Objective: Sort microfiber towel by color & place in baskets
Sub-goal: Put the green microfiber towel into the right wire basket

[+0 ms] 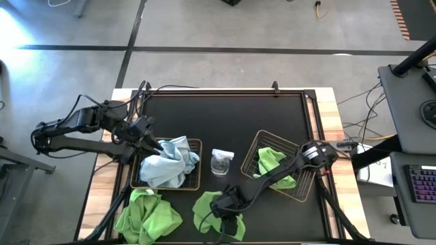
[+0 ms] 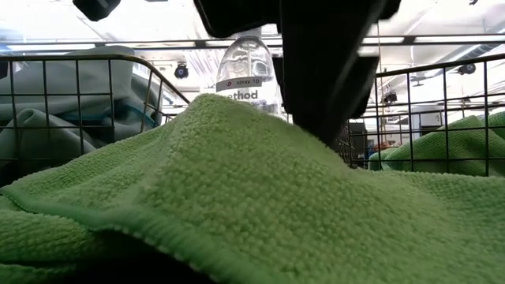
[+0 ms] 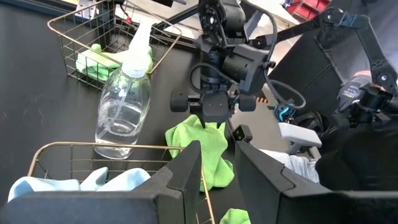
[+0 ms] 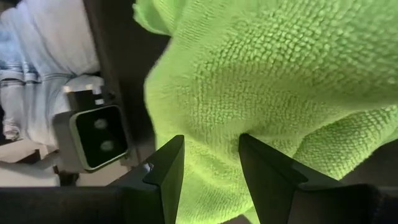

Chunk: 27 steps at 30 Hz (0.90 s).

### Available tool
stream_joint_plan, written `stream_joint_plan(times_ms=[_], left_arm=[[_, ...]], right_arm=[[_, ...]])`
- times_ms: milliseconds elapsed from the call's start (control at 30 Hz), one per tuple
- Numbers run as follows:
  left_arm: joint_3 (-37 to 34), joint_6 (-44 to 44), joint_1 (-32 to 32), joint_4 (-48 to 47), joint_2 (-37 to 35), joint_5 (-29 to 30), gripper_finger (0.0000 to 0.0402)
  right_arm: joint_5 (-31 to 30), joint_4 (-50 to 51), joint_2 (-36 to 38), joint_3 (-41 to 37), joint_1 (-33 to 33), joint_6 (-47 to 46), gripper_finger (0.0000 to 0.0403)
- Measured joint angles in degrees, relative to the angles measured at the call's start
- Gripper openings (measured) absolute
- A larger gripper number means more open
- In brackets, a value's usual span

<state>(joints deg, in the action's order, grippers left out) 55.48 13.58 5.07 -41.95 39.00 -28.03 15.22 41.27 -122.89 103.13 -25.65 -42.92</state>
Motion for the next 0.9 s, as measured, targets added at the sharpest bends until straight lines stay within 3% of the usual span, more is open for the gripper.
stream_joint_plan(times_ms=[533,900], left_arm=[[0.0,0.31,0.0,0.02,0.0,-0.01,0.0084],[0.0,0.31,-0.01,0.02,0.0,0.0,0.0084]], right_arm=[[-4.97,0.01,-1.48,-0.11,0.15,6.74,0.0148],[-9.69,0.05,-1.77,-0.15,0.17,20.93,0.0148]])
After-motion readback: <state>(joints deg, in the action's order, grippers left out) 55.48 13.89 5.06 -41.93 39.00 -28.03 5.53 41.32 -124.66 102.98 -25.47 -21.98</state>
